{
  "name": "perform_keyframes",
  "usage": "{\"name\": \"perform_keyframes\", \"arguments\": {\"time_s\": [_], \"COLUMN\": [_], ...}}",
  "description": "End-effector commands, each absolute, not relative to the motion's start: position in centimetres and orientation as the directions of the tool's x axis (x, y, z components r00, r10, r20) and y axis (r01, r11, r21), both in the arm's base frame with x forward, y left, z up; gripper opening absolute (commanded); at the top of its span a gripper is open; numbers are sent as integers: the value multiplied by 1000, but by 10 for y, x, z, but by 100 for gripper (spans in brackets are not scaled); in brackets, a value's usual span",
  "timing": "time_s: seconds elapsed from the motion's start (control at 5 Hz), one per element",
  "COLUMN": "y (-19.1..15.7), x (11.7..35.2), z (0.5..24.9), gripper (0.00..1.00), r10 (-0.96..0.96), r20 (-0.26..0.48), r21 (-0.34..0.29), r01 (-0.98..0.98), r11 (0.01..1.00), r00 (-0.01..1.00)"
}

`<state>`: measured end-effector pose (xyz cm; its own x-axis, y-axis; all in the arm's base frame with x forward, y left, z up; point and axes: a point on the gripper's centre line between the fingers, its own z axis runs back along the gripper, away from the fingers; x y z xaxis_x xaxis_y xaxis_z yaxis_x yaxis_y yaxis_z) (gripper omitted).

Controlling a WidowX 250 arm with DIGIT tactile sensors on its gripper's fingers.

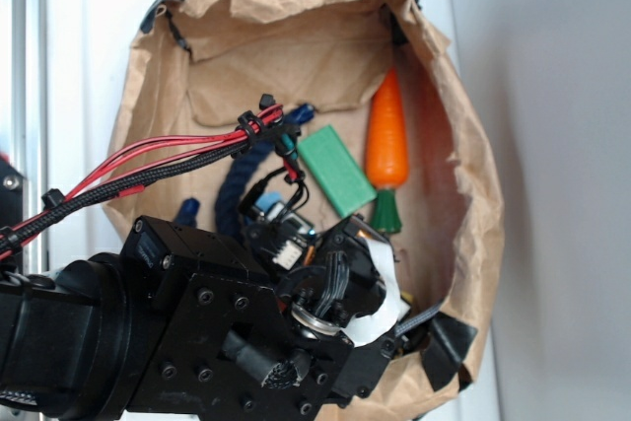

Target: Grab the green sponge.

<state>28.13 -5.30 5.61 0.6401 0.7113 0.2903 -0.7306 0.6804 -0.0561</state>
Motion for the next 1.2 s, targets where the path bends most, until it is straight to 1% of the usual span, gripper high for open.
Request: {"name": "perform_keyframes", "arguments": {"time_s": [0.0,0.2,0.4,0.6,0.8,1.0], "y": [-64,-63,-66,-73,-78,-74], "x": [295,297,298,299,299,301], "z": [94,101,95,85,61,40], "gripper": [100,100,100,100,100,100], "r10": [753,764,778,780,783,784], "r20": [253,220,213,230,257,281], "r21": [-214,-224,-256,-253,-271,-250], "r01": [-724,-731,-735,-739,-735,-746], "r11": [656,645,628,625,621,617], "r00": [608,607,590,581,567,554]}}
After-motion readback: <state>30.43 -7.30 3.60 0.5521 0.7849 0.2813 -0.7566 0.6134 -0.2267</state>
